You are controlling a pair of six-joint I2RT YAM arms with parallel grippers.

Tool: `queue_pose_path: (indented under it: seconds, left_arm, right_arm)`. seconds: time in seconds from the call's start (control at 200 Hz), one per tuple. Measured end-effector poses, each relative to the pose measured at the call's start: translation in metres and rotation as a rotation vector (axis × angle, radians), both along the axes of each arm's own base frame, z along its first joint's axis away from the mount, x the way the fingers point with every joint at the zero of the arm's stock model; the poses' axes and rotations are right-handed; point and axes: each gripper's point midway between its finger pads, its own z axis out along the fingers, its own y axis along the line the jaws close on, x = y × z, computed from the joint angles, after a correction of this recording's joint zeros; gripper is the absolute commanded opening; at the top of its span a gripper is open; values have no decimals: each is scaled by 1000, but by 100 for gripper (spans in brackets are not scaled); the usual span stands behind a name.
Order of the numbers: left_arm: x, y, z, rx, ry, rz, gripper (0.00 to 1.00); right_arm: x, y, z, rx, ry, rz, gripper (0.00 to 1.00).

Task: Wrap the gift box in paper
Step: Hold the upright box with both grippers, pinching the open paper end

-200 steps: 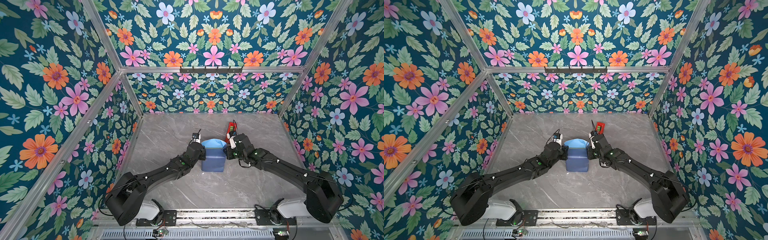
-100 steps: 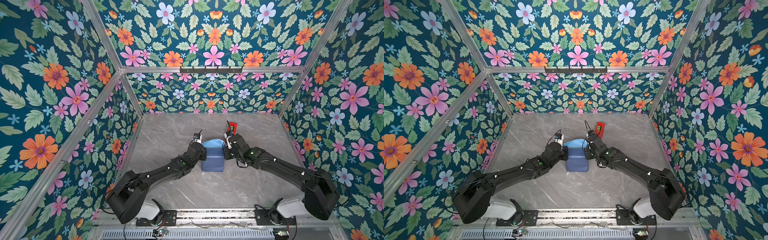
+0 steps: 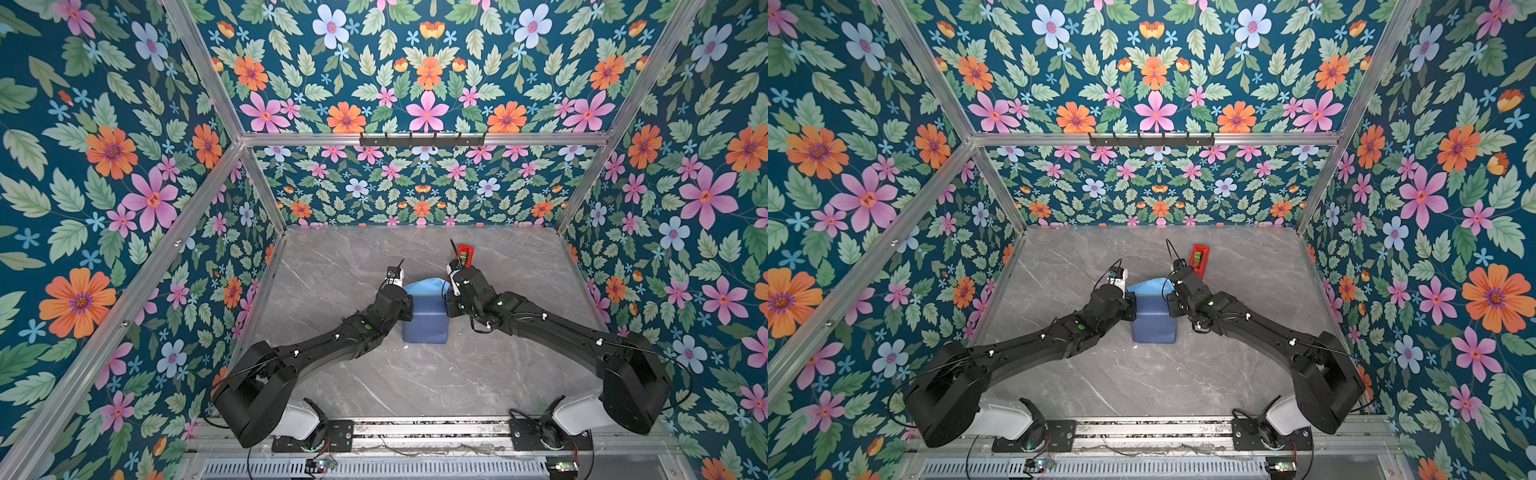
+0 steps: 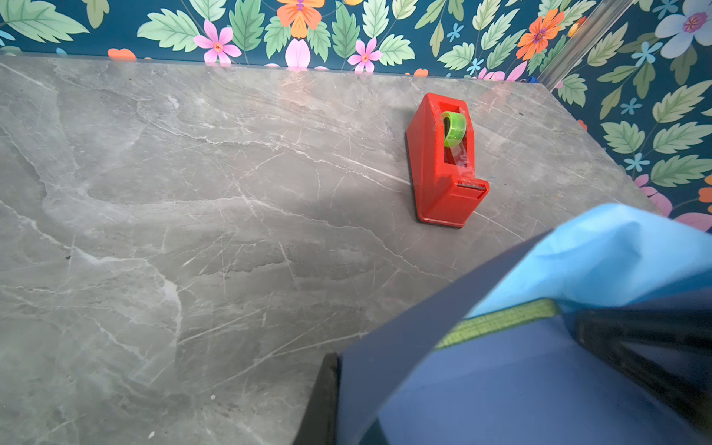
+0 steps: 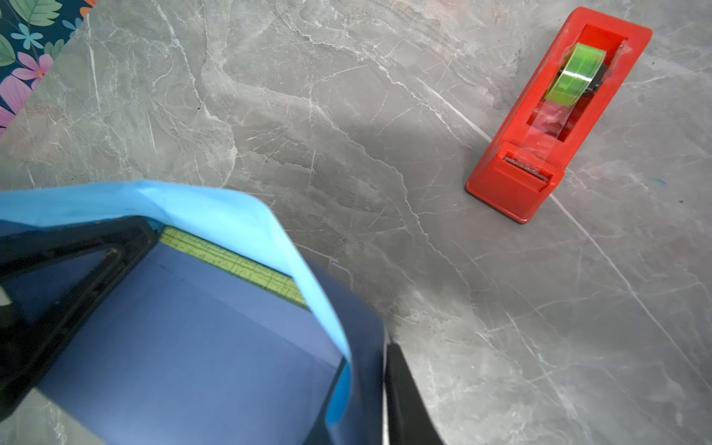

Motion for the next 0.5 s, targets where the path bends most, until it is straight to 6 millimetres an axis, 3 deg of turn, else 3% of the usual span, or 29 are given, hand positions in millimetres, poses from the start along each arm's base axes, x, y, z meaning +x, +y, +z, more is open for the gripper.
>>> queue_pose_path:
  seconds: [0.235,0.39,0.5]
  left_arm:
    - [0,0,0,-19,-1,8,6]
    - [-1,1,0,-21,0,9,6]
    - [-1,0,0,-21,0,8,5]
  right_arm:
    - [3,2,0,1,1,-5,8]
    - [4,2,1,2,4,-9,20]
    - [2,3,2,11,11,-8,19]
